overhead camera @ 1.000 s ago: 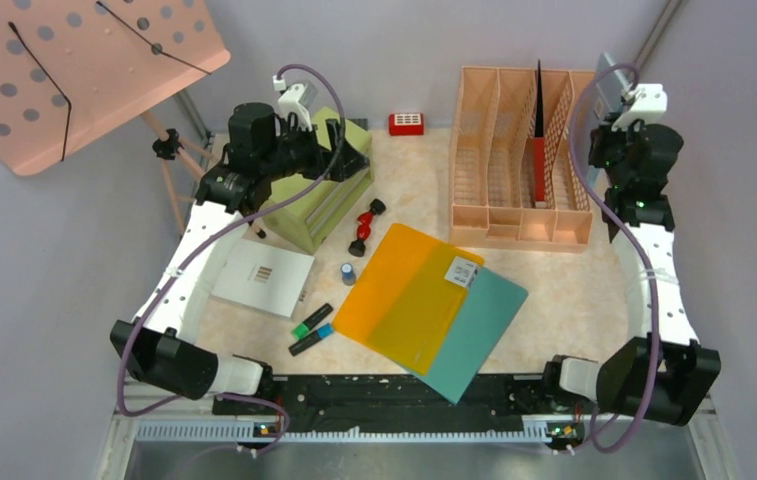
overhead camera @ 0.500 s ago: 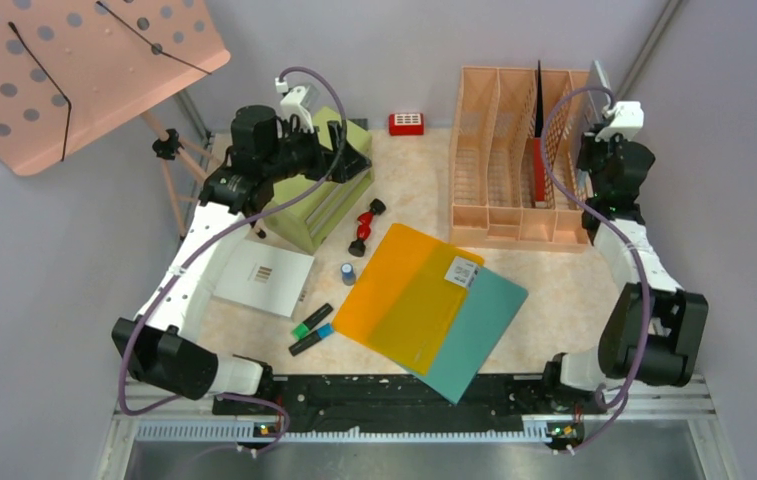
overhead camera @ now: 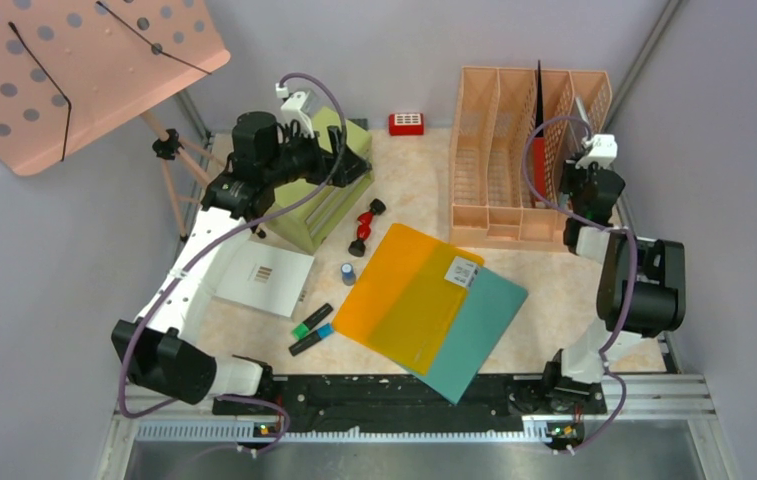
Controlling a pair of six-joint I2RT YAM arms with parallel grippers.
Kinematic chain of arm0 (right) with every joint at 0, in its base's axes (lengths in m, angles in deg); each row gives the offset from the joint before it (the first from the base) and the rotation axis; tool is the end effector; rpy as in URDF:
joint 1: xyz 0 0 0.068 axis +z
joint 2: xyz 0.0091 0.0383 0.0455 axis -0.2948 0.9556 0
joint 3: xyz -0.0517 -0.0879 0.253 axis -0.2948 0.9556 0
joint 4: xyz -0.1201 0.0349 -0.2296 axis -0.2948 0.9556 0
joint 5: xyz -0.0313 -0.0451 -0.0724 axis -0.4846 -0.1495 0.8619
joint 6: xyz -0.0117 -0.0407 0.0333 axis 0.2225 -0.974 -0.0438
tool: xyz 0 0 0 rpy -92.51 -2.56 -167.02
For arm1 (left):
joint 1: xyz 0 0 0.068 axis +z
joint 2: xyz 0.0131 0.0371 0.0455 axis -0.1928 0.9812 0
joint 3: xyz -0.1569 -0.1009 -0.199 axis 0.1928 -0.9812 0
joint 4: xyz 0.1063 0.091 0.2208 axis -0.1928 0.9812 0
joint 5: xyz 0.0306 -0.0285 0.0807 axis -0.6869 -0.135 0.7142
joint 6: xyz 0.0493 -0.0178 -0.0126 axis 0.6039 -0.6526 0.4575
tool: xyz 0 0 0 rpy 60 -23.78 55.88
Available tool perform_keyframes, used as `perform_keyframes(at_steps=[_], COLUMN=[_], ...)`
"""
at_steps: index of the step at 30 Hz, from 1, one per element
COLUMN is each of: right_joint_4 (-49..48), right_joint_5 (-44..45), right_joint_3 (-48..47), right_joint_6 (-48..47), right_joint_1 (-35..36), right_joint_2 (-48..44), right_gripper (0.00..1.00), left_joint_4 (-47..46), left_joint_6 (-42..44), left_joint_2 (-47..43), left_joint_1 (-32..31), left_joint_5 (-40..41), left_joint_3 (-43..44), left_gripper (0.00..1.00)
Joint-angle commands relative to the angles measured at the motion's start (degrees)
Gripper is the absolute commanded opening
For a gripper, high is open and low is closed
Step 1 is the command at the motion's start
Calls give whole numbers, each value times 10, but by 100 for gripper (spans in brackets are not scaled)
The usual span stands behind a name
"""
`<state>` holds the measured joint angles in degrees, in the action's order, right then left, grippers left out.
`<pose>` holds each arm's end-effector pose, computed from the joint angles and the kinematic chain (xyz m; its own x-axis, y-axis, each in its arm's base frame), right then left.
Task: Organize the desk
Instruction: Place the notebook in the storage box.
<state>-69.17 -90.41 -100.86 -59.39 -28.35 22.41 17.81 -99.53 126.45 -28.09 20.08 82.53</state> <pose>0.3539 -0.0667 0.2242 -0.0368 -0.0340 -0.9987 0.1004 0.9942 -0.0375 0.2860 -0.1054 0.4145 -0.4979 -0.1475 -0.8546 0.5673 0.6899 -0.4496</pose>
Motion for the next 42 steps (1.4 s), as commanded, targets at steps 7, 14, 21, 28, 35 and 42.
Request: perform_keyframes(at_steps=[7,14,21,28,35,42], right_joint_4=[-141,-162,-122,-68,-18,38], right_joint_5=[8,10,-8,-4,0,8], right_joint_3=[-20,-27,-45,-60,-52,-58], right_joint_6=[17,-4,3,2,-4,-40], right_joint_1=[-6,-6,-6,-7,-15,-34], right_joint_2=[32,58,68,38,-21,-101], right_gripper=[0,0,28,55,63,68], left_joint_4=[-46,-49,-46,-45,-43,-44], left_joint_6=[-9,-8,-6,3,5,5], left_joint_2=[-28,-28,-31,-47,-59,-67], left_joint_1=[-2,-3,-3,-3,-2,-2], left_joint_5=[-9,-1,1,9,10,9], left_joint_3=[-10,-16,-16,-27,-29,-32], left_gripper=[98,98,98,98,98,98])
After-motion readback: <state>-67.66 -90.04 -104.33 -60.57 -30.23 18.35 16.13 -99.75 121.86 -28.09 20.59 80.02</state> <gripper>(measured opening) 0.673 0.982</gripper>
